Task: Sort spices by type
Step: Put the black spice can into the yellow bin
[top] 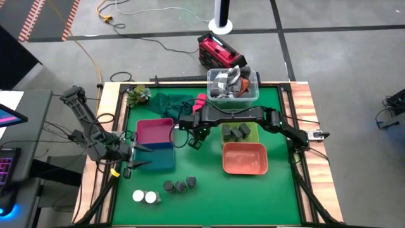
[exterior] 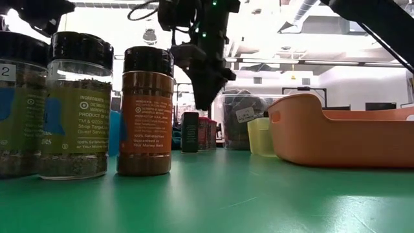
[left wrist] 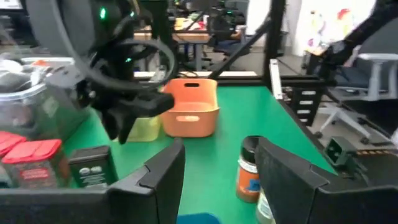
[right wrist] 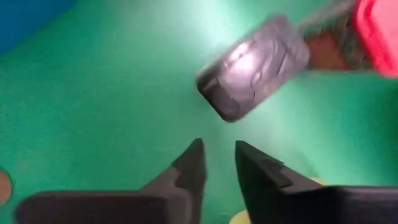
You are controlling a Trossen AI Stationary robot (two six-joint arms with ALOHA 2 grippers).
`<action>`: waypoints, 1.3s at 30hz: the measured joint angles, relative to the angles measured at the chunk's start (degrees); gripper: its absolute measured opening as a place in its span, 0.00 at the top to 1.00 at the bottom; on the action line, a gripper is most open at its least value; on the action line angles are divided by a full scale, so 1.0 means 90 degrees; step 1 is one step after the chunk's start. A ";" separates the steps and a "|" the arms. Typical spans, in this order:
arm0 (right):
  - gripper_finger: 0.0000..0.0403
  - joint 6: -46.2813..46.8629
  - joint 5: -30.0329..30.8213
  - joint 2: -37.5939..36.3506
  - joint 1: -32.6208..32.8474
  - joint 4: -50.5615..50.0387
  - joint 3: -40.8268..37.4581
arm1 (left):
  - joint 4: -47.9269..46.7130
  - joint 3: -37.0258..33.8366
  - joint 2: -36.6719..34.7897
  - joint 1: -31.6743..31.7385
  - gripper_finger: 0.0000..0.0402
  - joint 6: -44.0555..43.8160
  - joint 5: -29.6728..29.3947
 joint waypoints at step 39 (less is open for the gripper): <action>0.22 0.0953 0.0655 -0.0262 0.0075 0.0442 0.0022 | 0.0546 0.0000 0.0095 -0.0309 0.54 -0.0243 -0.0223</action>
